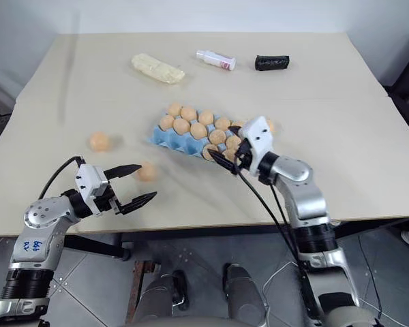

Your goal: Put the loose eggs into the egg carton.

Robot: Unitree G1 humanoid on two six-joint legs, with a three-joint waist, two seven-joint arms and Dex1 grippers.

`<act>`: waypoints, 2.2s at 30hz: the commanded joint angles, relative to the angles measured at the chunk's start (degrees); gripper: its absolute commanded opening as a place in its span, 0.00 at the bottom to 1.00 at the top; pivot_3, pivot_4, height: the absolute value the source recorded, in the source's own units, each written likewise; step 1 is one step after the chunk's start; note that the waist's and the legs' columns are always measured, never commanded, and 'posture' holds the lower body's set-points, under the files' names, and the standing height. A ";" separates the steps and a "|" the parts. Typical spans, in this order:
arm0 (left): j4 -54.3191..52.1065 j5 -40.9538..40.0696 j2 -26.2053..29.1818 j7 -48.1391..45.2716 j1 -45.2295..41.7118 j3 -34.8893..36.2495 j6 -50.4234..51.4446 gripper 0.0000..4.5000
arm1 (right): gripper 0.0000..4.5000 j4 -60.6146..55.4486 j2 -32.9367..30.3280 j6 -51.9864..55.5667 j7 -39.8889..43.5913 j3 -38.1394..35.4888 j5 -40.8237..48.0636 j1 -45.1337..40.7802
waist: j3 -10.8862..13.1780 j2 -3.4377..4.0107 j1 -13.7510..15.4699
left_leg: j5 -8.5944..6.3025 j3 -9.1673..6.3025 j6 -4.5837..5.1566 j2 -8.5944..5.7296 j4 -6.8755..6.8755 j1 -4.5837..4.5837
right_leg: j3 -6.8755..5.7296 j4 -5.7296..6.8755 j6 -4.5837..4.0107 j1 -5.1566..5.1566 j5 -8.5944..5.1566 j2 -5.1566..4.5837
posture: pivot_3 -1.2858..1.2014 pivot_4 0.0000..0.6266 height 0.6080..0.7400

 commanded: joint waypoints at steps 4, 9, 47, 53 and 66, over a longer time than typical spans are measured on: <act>-3.16 0.42 -2.39 1.96 -3.39 -2.44 0.18 1.00 | 0.99 -7.59 -4.31 -3.07 -2.53 -12.16 3.47 13.73 | 0.00 0.00 0.88 | 0.00 0.00 0.00 -0.06 0.00 -0.01 | 0.02 -0.04 0.00 0.01 0.00 -0.01 | 0.52 0.24 1.00; -3.29 0.72 -4.30 2.96 -5.20 -4.32 0.37 1.00 | 0.99 -7.13 -4.81 -5.31 -4.39 -14.77 2.83 18.44 | 0.00 0.00 0.22 | 0.00 0.06 0.02 -0.14 0.23 0.13 | 0.00 0.03 0.02 0.06 0.01 0.13 | 0.52 0.24 1.00; -9.64 -1.51 -2.46 5.64 -0.34 -0.21 4.60 1.00 | 0.46 71.50 -0.09 -19.72 -11.85 -7.19 -10.66 -37.78 | 0.03 0.05 -1.76 | -0.01 -0.01 0.05 -0.14 0.25 0.22 | 0.51 0.05 0.11 0.14 0.18 0.11 | 0.52 0.24 1.00; -7.73 -2.52 -2.55 6.92 -0.35 2.49 4.92 1.00 | 0.46 66.99 -0.40 -22.94 -5.87 -6.74 -10.66 -36.34 | 0.04 0.06 -1.94 | 0.00 0.01 0.04 -0.10 0.27 0.23 | 0.47 0.13 0.13 0.12 0.19 0.16 | 0.52 0.24 1.00; -2.12 -3.25 0.99 7.28 5.01 10.98 4.06 1.00 | 0.46 23.27 12.78 4.11 0.95 4.53 -5.53 -24.66 | 0.04 0.06 -1.70 | 0.02 -0.01 -0.18 0.14 0.11 0.23 | 0.49 0.26 -0.08 -0.06 0.07 0.25 | 0.52 0.24 1.00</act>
